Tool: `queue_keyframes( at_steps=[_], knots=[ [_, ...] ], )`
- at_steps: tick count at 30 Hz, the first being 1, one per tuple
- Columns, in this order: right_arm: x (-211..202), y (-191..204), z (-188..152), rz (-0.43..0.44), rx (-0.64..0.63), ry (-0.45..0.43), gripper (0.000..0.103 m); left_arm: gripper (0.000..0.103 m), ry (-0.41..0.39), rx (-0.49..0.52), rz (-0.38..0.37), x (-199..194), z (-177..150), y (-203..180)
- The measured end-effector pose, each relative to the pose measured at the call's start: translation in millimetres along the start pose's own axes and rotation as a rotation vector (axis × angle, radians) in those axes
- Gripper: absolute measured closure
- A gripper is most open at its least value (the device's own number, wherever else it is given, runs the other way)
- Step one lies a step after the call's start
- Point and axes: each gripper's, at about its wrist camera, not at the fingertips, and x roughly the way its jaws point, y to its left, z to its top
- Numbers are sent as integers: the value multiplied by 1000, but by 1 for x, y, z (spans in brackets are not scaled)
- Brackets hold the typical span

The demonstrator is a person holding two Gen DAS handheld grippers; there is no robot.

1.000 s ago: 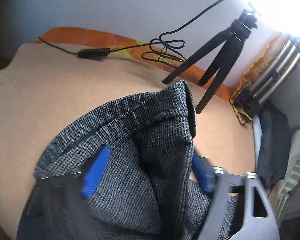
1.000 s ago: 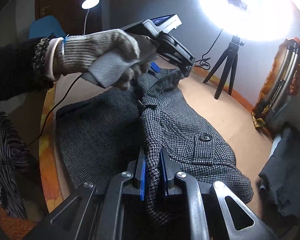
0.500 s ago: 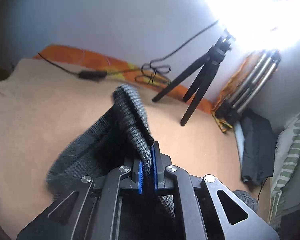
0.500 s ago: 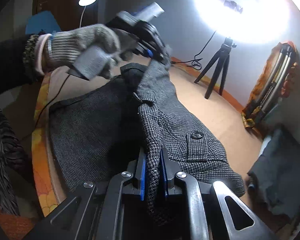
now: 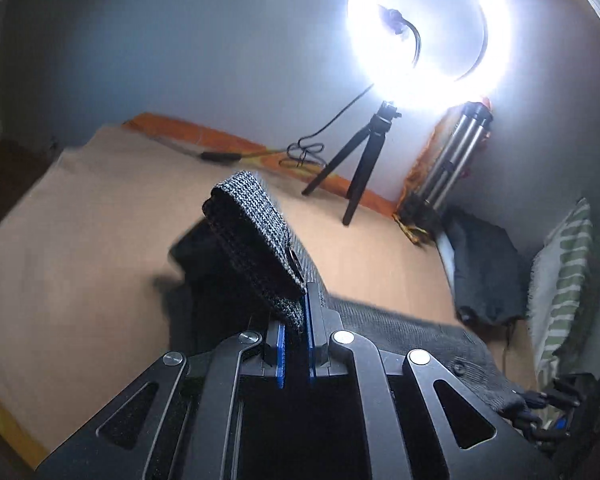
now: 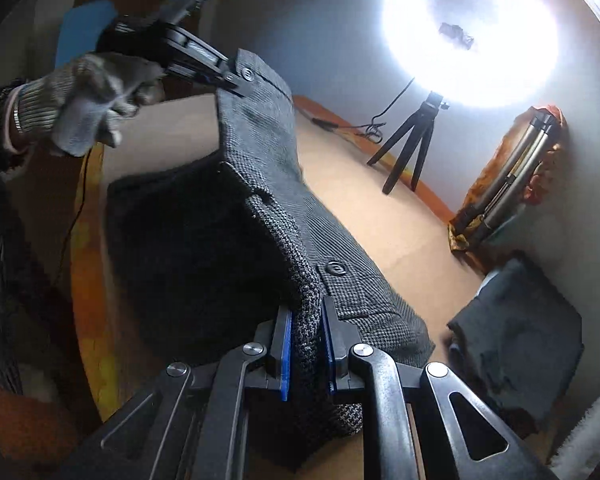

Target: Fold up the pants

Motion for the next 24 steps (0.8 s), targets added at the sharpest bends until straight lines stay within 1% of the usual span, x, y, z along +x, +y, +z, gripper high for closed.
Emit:
queue_keyframes(
  at_steps=[4, 7, 9, 11, 13, 15, 17, 21, 22, 24],
  knots=[
    [-1, 12, -16, 2, -39, 49, 92, 97, -12, -79, -2, -16, -44, 14],
    [-1, 16, -27, 4, -51, 76, 92, 97, 4, -151, -9, -21, -76, 21],
    [2, 20, -35, -2, -70, 96, 93, 97, 27, -164, -2, -19, -93, 22],
    [5, 22, -43, -11, -89, 115, 93, 97, 61, -151, 13, -16, -113, 21],
    [8, 24, -49, -11, -83, 127, 94, 97, 92, -141, 24, -12, -125, 18],
    [13, 25, -55, -9, -75, 137, 94, 94, 102, -138, 36, -12, -132, 19],
    [18, 30, -59, -8, -87, 147, 94, 94, 101, -130, 46, -14, -135, 19],
    [30, 39, -64, -23, -118, 169, 94, 92, 82, -63, 63, -24, -136, 12],
    [31, 40, -66, -20, -112, 173, 94, 90, 78, -39, 68, -26, -134, 10],
    [33, 39, -67, -18, -105, 177, 94, 84, 75, -4, 86, -31, -133, 10]
  ],
)
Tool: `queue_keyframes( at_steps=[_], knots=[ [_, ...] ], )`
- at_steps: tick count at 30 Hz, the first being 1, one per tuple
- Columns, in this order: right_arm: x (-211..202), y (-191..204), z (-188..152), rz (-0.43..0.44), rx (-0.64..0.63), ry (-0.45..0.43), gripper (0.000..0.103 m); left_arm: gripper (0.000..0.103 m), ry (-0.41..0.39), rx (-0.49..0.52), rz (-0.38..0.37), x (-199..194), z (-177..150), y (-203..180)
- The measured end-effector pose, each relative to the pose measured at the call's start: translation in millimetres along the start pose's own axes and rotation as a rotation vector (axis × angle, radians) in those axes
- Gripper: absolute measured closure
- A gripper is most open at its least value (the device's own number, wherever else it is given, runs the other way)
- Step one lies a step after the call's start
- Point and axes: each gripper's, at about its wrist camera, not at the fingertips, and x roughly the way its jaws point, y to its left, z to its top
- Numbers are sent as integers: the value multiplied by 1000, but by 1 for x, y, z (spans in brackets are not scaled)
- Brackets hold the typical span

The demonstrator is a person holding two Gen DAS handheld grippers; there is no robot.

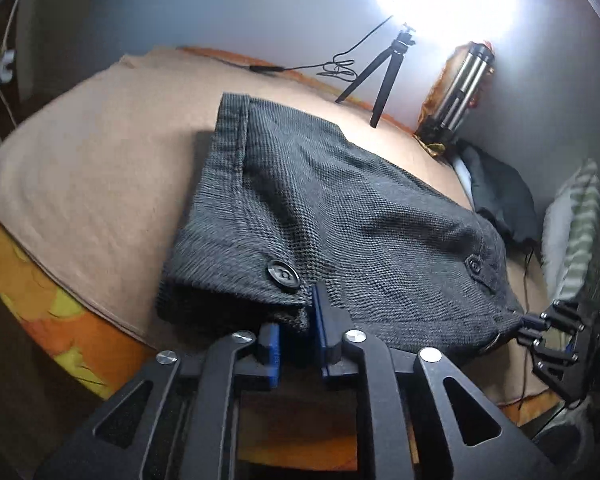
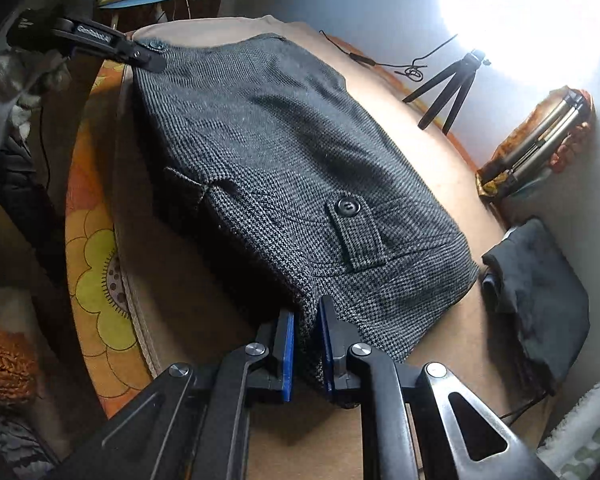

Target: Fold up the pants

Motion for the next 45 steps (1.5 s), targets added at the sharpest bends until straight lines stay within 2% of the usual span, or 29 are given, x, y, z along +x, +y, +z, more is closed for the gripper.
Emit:
queue_keyframes(
  at_steps=[4, 5, 6, 10, 12, 16, 22, 25, 29, 35, 38, 41, 45],
  knots=[
    [3, -3, 1, 2, 19, 5, 94, 74, 25, 5, 27, -2, -3, 17],
    [5, -4, 2, 6, 28, 9, 94, 67, 27, -10, 34, -3, -2, 22],
    [5, -2, 2, 9, 32, 13, 92, 65, 28, -27, 37, -5, -2, 29],
    [6, -1, 2, 26, 42, 33, 85, 65, -5, -61, 77, -24, -1, 51],
    [0, 0, 2, 41, 63, 33, 75, 65, -24, -88, 78, -33, 4, 63],
    [-24, -11, 1, 99, 184, -22, 70, 65, -30, -114, 61, -40, 15, 77],
    [-57, -19, 11, 125, 325, -135, 70, 65, 57, -85, 2, -21, 23, 71],
    [-61, -24, 18, 122, 403, -177, 70, 59, 86, -47, 7, -8, 22, 62],
    [-56, -23, 40, 112, 440, -213, 70, 58, 140, -28, 17, 10, 18, 57],
    [-14, -31, 88, 93, 476, -211, 72, 58, 141, 28, 72, 15, 15, 50],
    [20, -44, 107, 112, 539, -180, 72, 55, 137, 49, 93, 16, 14, 51],
    [54, -52, 122, 77, 557, -144, 72, 53, 137, 36, 88, 17, 14, 56],
    [91, -54, 124, 44, 571, -64, 72, 53, 125, 43, 97, 17, 18, 55]
  ],
)
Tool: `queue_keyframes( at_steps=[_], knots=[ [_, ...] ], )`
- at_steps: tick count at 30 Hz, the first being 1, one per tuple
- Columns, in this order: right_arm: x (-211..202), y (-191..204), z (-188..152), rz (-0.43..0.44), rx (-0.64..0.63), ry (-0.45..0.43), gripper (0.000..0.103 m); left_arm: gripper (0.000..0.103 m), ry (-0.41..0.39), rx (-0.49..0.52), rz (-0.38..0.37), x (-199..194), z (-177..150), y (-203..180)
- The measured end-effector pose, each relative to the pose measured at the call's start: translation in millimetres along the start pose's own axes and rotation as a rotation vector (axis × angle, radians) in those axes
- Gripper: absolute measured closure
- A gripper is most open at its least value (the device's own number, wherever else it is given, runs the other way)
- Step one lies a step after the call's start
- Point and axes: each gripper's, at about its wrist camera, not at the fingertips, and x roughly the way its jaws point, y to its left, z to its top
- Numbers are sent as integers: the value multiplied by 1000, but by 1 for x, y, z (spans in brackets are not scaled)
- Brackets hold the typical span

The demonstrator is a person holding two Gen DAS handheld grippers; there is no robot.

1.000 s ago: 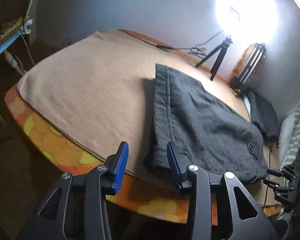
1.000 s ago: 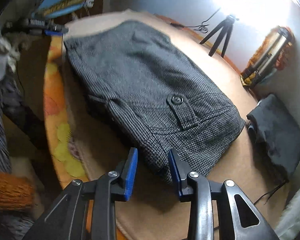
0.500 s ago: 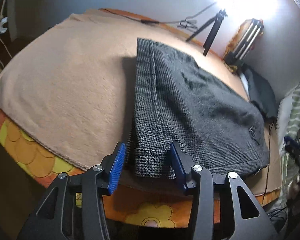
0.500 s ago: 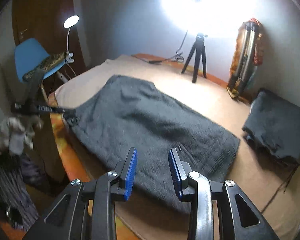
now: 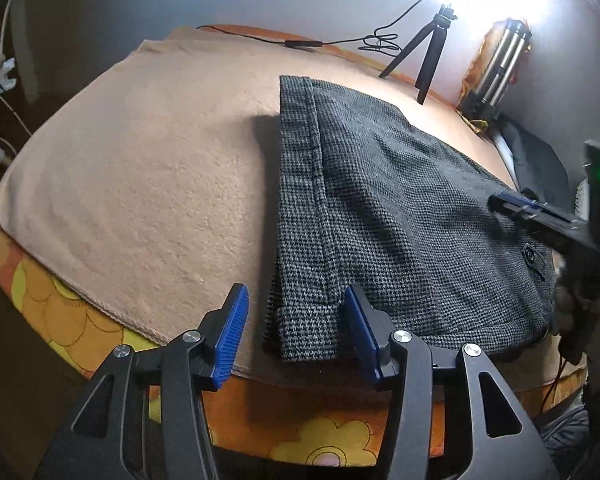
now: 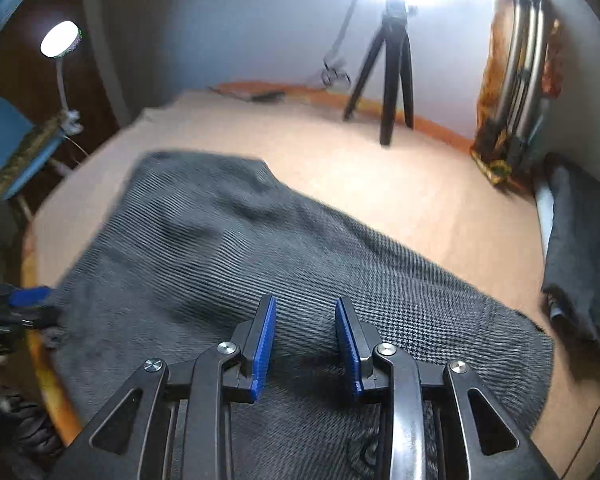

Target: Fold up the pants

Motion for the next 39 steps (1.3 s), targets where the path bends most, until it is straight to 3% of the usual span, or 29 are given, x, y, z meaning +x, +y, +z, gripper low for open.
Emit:
queue_keyframes(
  at_steps=[9, 14, 18, 24, 29, 39],
  knots=[
    [16, -12, -8, -33, -1, 36, 74, 55, -105, -52, 48, -26, 14, 15],
    [-35, -49, -22, 65, 166, -65, 70, 55, -155, 59, 0, -38, 30, -20],
    [-74, -90, -54, 78, 316, -96, 66, 55, -140, 162, -79, -27, 39, -62],
    [-109, -146, -112, 60, 510, -72, 62, 55, -65, 320, -205, -1, 22, -135],
    [-113, -157, -139, 90, 570, -33, 61, 55, -28, 470, -240, 10, -1, -189],
    [-94, -143, -168, 200, 639, 30, 61, 55, 20, 596, -288, 25, -22, -231]
  ],
)
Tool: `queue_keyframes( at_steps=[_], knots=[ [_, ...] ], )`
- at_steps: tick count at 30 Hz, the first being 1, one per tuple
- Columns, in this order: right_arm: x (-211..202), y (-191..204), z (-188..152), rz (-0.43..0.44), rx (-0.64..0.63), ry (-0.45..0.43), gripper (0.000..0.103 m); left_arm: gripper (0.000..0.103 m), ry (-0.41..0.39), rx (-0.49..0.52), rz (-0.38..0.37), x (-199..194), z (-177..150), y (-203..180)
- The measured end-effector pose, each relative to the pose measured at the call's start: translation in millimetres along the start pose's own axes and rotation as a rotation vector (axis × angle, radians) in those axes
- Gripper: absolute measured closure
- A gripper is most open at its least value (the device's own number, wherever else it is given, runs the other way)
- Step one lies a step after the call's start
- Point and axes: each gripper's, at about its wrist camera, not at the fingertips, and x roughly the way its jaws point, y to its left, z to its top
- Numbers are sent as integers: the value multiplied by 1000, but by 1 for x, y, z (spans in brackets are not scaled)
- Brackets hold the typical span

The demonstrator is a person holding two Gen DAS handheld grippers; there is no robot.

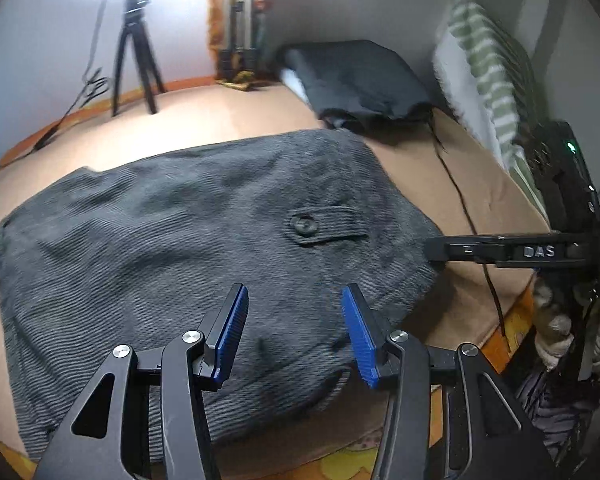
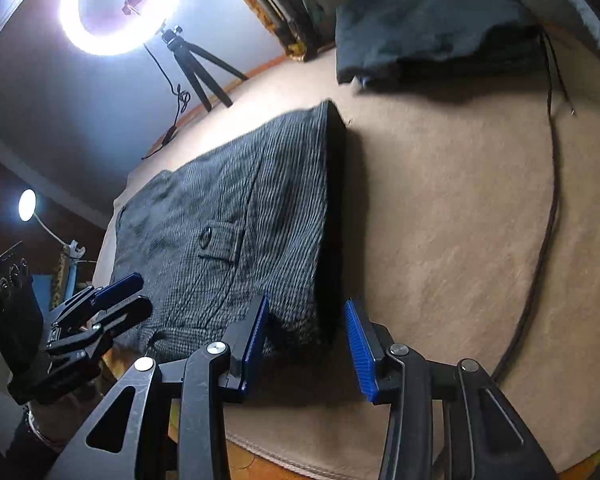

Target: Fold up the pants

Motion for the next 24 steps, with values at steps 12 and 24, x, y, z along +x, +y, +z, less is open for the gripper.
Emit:
queue_keyframes(
  at_steps=[12, 24],
  knots=[
    [5, -4, 1, 80, 73, 41, 90, 49, 53, 324, -46, 20, -5, -78],
    [-7, -1, 17, 175, 119, 6, 93, 50, 24, 310, -6, 48, -1, -82]
  ],
)
